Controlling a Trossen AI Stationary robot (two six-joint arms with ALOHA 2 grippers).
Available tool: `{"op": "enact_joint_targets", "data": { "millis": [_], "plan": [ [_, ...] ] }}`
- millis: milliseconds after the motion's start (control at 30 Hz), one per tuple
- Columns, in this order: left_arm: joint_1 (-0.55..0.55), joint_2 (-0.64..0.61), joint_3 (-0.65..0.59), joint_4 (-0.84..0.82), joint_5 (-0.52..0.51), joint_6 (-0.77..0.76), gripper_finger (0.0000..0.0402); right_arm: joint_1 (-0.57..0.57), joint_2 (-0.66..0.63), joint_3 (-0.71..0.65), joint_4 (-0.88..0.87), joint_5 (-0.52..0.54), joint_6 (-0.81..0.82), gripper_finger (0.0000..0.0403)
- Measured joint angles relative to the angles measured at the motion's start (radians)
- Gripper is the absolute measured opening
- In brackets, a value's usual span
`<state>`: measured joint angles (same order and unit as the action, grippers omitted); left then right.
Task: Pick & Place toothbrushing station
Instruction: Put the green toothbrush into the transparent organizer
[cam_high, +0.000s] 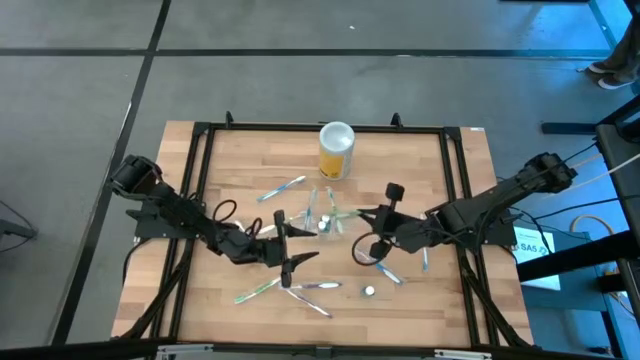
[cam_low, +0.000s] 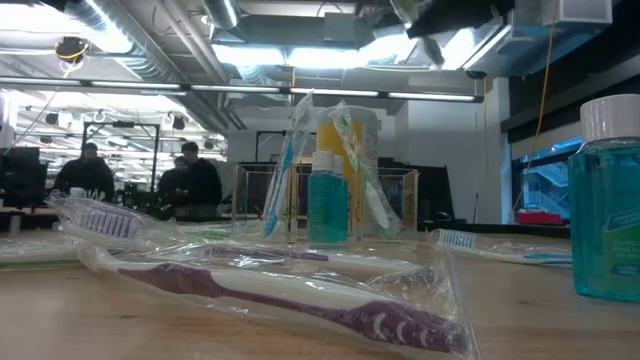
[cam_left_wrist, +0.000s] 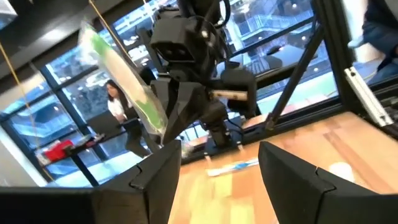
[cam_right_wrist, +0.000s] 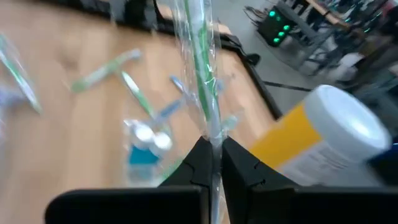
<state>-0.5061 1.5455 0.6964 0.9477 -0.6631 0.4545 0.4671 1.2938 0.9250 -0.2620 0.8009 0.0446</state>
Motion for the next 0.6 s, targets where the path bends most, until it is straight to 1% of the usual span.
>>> {"op": "enact_joint_targets", "data": {
  "millis": [167, 267, 333, 467, 600],
  "plan": [
    [-0.001, -0.014, 0.0, -0.054, 0.001, -0.124, 0.0206, 0.022, 0.03, 0.045, -0.169, 0.111, -0.112, 0.0015],
    [0.018, -0.05, 0.0, -0.12, 0.003, -0.23, 0.0204, 0.039, 0.06, 0.076, -0.208, 0.167, -0.221, 0.0015],
    [0.036, -0.088, -0.001, -0.186, 0.02, -0.324, 0.0203, 0.051, 0.089, 0.099, -0.203, 0.211, -0.304, 0.0015],
    [0.087, -0.185, -0.002, -0.345, 0.132, -0.536, 0.0202, 0.071, 0.16, 0.14, -0.203, 0.296, -0.501, 0.0015],
    [0.14, -0.272, -0.001, -0.468, 0.313, -0.712, 0.0202, 0.085, 0.244, 0.175, -0.204, 0.423, -0.648, 0.0015]
  ]
}}
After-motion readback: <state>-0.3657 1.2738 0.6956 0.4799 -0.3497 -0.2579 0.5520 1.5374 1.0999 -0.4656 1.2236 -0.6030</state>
